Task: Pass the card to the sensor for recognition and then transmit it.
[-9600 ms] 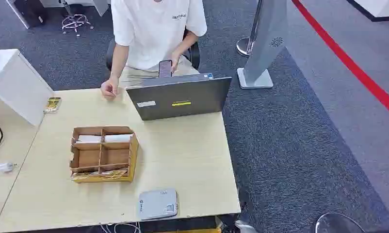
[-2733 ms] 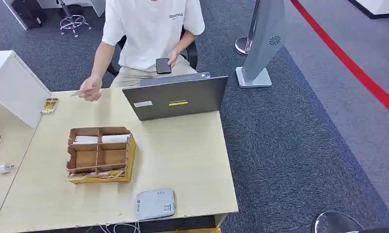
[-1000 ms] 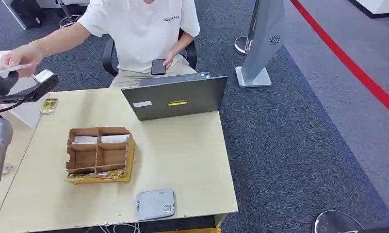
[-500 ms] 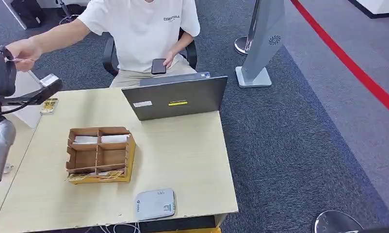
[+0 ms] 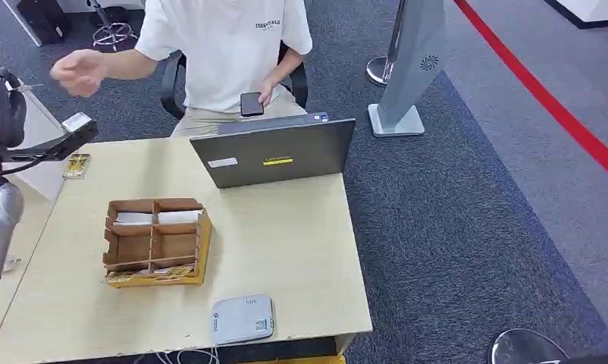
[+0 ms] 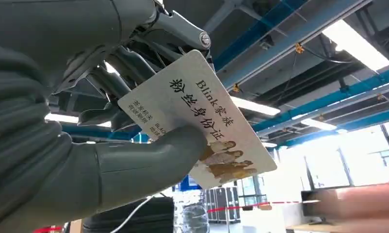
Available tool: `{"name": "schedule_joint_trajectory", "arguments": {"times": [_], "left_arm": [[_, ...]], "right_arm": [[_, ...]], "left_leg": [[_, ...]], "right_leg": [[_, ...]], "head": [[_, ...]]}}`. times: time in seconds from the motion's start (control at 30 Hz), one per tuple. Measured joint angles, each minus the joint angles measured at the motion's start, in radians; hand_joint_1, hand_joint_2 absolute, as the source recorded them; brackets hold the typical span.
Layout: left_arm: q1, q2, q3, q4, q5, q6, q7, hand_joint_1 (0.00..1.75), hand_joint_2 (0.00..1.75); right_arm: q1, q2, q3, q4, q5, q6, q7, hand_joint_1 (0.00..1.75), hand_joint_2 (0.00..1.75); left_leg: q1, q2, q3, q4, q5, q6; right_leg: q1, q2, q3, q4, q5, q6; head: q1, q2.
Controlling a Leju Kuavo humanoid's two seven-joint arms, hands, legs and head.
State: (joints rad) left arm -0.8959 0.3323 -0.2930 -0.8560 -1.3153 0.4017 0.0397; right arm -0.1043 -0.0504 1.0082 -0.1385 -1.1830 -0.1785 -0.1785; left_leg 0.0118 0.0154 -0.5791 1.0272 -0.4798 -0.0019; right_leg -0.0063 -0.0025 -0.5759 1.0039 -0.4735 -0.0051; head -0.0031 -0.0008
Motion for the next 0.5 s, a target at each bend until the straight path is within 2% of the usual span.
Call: {"name": "schedule_joint_trajectory", "arguments": {"times": [0.13, 0.23, 0.33, 0.5], "left_arm": [[0.025, -0.015, -0.012, -0.023, 0.029, -0.007, -0.026, 1.75, 1.75], [0.124, -0.051, -0.037, -0.147, 0.042, -0.049, -0.032, 1.75, 1.75], [0.228, -0.087, -0.086, -0.266, 0.033, -0.079, -0.012, 1.75, 1.75], [0.285, -0.102, -0.113, -0.364, 0.040, -0.095, 0.004, 1.75, 1.75]], "right_arm": [[0.001, 0.000, 0.001, 0.000, -0.011, -0.002, -0.001, 0.00, 1.75], [0.005, 0.000, 0.002, 0.000, -0.024, -0.004, -0.001, 0.00, 1.75], [0.006, 0.000, 0.002, 0.000, -0.032, -0.005, -0.004, 0.00, 1.75], [0.012, 0.000, 0.002, 0.000, -0.034, -0.005, -0.005, 0.00, 1.75]], "left_leg": [[-0.001, 0.000, 0.000, 0.000, 0.000, 0.000], [-0.001, -0.001, 0.000, 0.000, 0.000, 0.000], [-0.001, -0.001, -0.001, 0.000, 0.000, 0.000], [-0.001, 0.001, -0.001, 0.000, -0.001, 0.001]], "right_leg": [[0.000, 0.000, 0.000, 0.000, 0.000, 0.000], [0.000, 0.000, 0.000, 0.000, 0.000, 0.000], [0.000, -0.001, 0.000, -0.001, 0.000, 0.000], [0.000, 0.000, -0.001, -0.001, 0.000, 0.000]], "head": [[0.000, 0.000], [-0.001, 0.000], [0.001, 0.000], [0.001, 0.000]]}}
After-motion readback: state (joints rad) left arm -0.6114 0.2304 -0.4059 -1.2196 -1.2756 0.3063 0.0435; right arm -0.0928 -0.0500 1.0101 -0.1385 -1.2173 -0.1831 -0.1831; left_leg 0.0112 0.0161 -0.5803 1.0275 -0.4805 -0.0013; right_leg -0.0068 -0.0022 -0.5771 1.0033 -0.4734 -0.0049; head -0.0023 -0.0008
